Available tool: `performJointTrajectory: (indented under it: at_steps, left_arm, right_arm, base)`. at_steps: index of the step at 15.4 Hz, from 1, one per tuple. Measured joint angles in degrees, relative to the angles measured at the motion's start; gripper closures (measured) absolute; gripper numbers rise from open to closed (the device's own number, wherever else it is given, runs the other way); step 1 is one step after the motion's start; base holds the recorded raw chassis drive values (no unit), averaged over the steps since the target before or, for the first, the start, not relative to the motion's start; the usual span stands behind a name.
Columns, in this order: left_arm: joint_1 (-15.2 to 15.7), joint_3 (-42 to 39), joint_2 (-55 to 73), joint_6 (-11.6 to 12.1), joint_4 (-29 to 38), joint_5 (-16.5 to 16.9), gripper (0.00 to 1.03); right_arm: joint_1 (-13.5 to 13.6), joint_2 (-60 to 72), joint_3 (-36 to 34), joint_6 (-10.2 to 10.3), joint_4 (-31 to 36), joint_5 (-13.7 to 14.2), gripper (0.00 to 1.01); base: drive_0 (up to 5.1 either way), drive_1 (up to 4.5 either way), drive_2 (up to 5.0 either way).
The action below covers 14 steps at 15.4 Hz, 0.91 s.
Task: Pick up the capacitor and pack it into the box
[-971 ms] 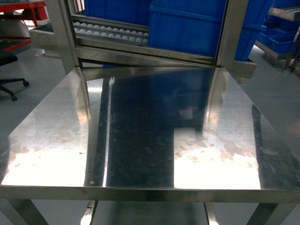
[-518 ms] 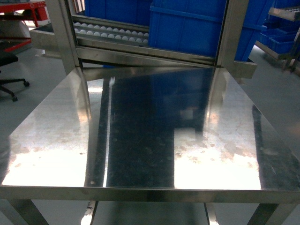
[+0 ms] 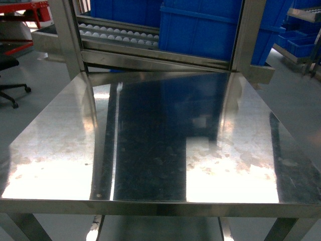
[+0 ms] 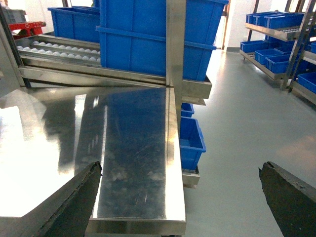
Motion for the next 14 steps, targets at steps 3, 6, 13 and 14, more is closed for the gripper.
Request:
performJointTrajectory:
  at_steps: [3, 6, 13, 14]
  left_arm:
    - [0.00, 0.00, 0.00, 0.00, -0.02, 0.00, 0.60]
    - [0.00, 0.00, 0.00, 0.00, -0.02, 0.00, 0.60]
    - [0.00, 0.00, 0.00, 0.02, 0.09, -0.02, 0.60]
    - [0.00, 0.00, 0.00, 0.00, 0.07, 0.00, 0.60]
  right_arm:
    - [0.00, 0.00, 0.00, 0.02, 0.00, 0.02, 0.03]
    - [0.00, 0.00, 0.00, 0.00, 0.00, 0.02, 0.03]
    - [0.00, 0.00, 0.00, 0.00, 0.11, -0.02, 0.03]
    - [0.00, 0.00, 0.00, 0.00, 0.07, 0.02, 0.03]
  base:
    - [0.0, 0.00, 0.0]
    - [0.0, 0.00, 0.0]
    - [0.0, 0.00, 0.0]
    - [0.0, 0.00, 0.0]
